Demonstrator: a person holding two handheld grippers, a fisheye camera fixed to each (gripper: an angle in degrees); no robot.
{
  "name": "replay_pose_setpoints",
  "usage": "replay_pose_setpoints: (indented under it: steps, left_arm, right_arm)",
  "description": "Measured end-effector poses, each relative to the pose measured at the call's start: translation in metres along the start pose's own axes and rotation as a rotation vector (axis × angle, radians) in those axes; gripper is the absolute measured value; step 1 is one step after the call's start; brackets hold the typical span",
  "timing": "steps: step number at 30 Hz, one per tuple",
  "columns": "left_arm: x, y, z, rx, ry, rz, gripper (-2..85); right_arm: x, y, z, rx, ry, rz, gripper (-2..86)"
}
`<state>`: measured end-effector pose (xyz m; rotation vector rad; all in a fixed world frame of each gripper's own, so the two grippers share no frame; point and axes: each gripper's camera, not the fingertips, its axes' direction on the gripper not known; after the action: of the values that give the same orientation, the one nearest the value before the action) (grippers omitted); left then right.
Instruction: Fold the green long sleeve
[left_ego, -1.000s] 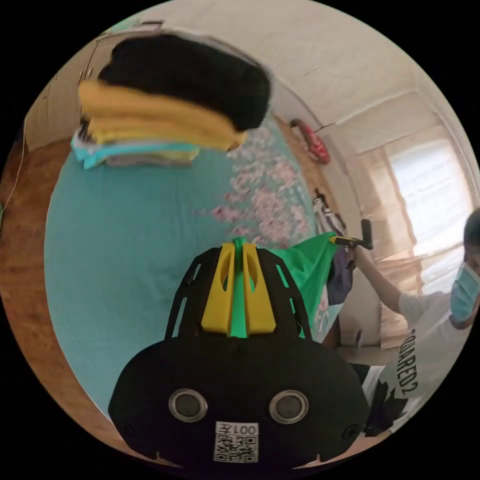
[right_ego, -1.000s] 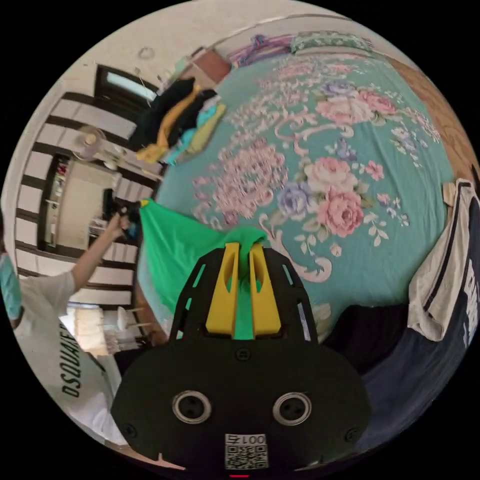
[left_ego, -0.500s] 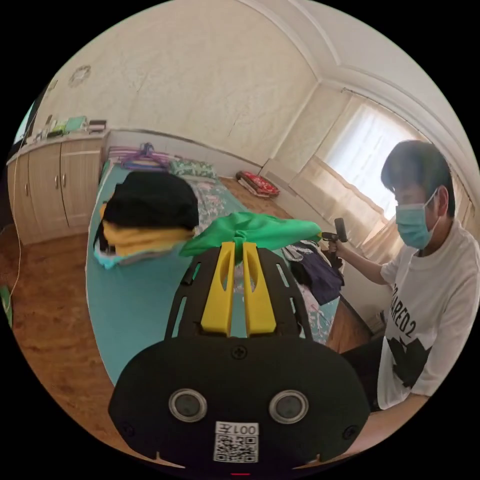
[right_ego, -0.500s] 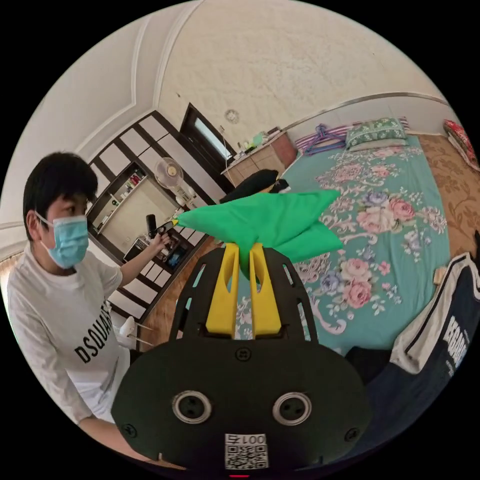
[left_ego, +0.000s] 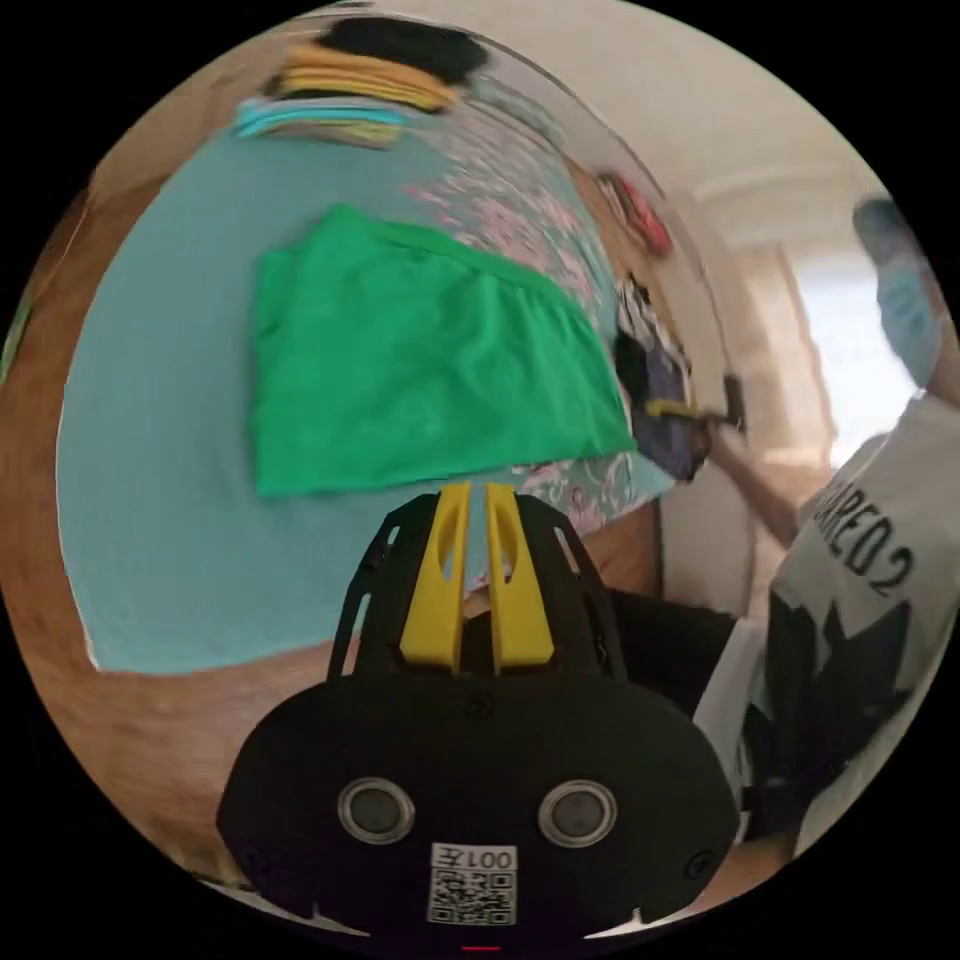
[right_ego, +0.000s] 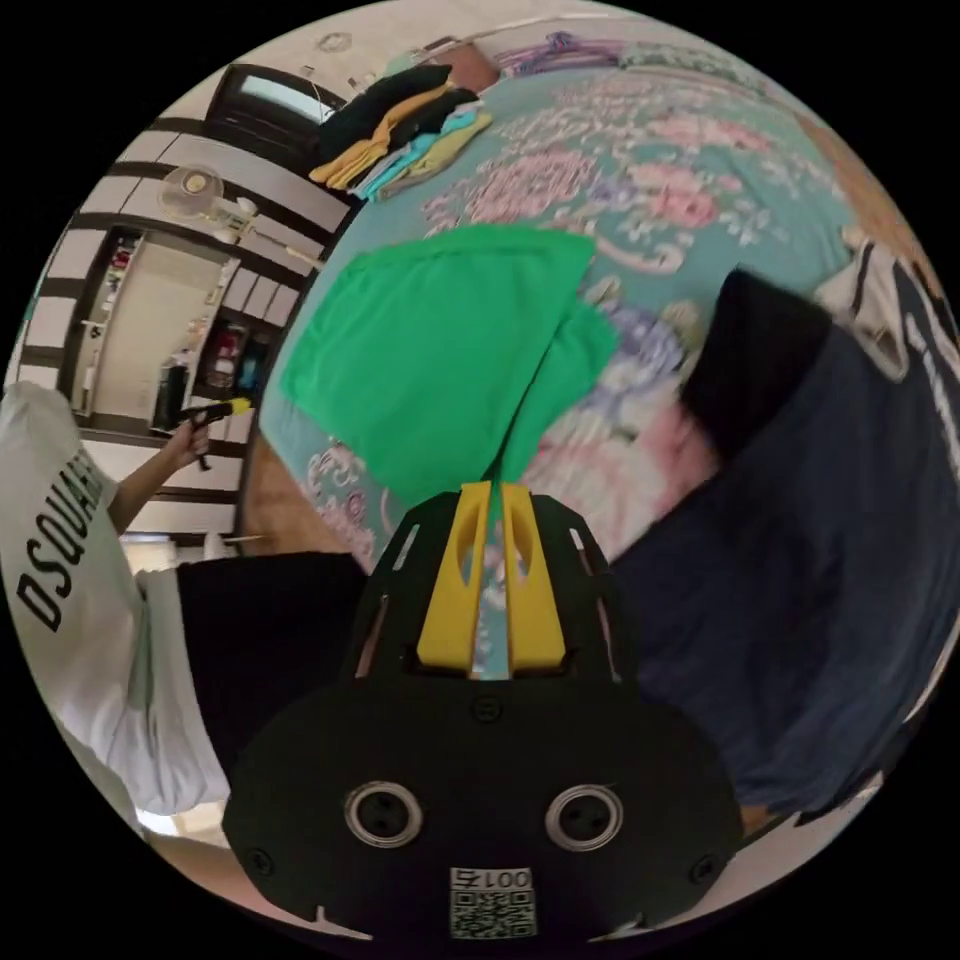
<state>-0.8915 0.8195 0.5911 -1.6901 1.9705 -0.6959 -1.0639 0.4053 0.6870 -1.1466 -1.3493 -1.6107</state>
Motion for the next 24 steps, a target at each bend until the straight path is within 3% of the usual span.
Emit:
replay_pose_setpoints:
  steps: [4,9,11,15,20,24]
  left_arm:
    - [0.165,-0.079,0.102,-0.183,-0.045,0.480,10.6]
    - [0.312,-0.100,0.224,-0.269,-0.171,0.880,12.8]
    - [0.352,-0.087,0.274,-0.307,-0.330,0.997,11.6]
    - [0.371,-0.064,0.322,-0.377,-0.498,0.982,7.9]
    - [0.376,-0.043,0.328,-0.294,-0.590,0.877,0.3]
    - [0.372,-0.050,0.304,-0.236,-0.469,0.782,-1.3]
  right_arm:
    - [0.021,-0.067,-0.019,0.068,0.103,0.064,10.3]
    - [0.061,-0.096,0.031,-0.004,-0.066,0.257,14.4]
    - [0.070,-0.094,0.043,0.061,-0.160,0.349,14.3]
    - [0.076,-0.090,0.046,0.153,-0.219,0.447,12.7]
    - [0.086,-0.091,0.064,0.157,-0.282,0.475,5.3]
    - [0.084,-0.091,0.057,0.164,-0.367,0.366,2.7]
